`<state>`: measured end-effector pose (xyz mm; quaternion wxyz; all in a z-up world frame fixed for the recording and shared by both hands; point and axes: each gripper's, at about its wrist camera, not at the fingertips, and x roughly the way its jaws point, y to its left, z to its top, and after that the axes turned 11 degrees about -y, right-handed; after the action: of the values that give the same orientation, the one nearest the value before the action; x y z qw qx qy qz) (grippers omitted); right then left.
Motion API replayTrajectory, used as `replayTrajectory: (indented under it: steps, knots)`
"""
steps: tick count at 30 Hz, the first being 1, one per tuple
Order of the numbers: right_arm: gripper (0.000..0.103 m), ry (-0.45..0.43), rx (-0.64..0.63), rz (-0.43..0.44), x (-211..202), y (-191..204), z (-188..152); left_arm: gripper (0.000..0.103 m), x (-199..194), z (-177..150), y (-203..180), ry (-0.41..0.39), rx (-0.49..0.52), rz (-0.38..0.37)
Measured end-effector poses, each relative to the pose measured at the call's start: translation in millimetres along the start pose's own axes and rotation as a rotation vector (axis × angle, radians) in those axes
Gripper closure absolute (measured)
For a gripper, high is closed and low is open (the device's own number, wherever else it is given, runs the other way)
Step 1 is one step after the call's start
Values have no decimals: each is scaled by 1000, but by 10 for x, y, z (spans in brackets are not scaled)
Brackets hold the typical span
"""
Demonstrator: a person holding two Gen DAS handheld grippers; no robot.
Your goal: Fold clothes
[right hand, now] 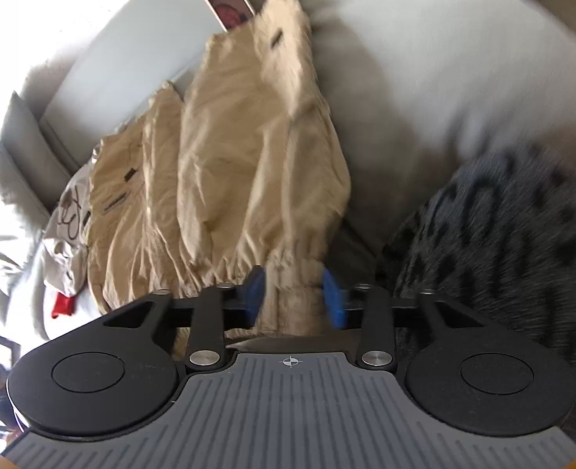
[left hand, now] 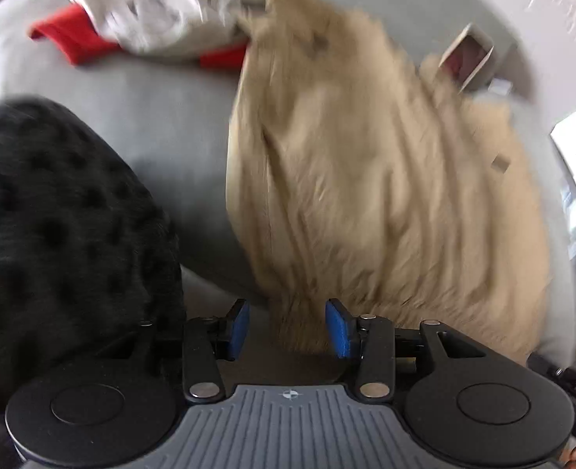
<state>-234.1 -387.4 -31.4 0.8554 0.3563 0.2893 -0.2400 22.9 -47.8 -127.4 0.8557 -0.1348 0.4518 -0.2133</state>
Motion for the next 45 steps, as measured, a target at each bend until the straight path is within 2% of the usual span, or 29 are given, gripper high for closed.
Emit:
replayTrajectory:
  steps: [2,7,10,11,13,16,17,18,19,20,22,23,24,26,28,30,31,36,41,44,45]
  knots:
    - [57,-47,-51,21,-58,124,87,65,-127,94,-74,-88,47,-49]
    - [59,-164,-177,74,-204,433,304,66,-53,255,-488,-141,239,-174]
    - [70,-126,-193,117,95,508,377,69,130,239,-773,-126,361,-218]
    - [71,-104,-189,115,212,507,395,74,208,225,-860,-115,390,-235]
    - [78,-58,-177,101,439,489,431,87,302,197,-984,-96,430,-259]
    - [80,-42,-141,-8,614,217,507,86,318,157,-1079,-78,456,-270]
    - [84,-45,-128,-64,638,77,535,88,323,143,-1111,-72,465,-274]
    - [95,-47,-114,-120,661,-62,563,89,328,130,-1143,-66,474,-278]
    - [102,-48,-89,-150,662,-188,574,85,333,117,-1175,-60,483,-281]
    - [102,-46,-47,-144,629,-298,591,85,338,103,-1207,-54,491,-285]
    - [98,-48,20,-110,516,-433,649,85,348,76,-1271,-42,509,-292]
    - [91,-57,29,-93,436,-436,689,89,354,63,-1303,-36,518,-296]
    - [86,-66,38,-76,356,-439,730,89,359,50,-1334,-30,527,-300]
    - [78,-93,47,-41,182,-428,828,65,369,23,-1398,-18,544,-307]
    - [61,-132,40,-10,8,-387,961,52,379,-4,-1462,-5,562,-315]
    - [59,-153,35,11,-89,-351,1093,38,446,-113,-1637,-18,576,-317]
    - [57,-153,35,24,-104,-336,1153,28,482,-170,-1729,-26,584,-318]
    - [54,-105,41,47,-16,-399,1408,29,659,-457,-2188,-63,619,-322]
    - [54,-88,74,60,252,-554,1493,37,836,-745,-2648,-100,655,-327]
    - [54,-96,104,75,366,-701,1525,50,943,-917,-2923,-122,676,-329]
    - [54,-98,113,80,407,-752,1532,52,980,-947,-2948,-119,672,-310]
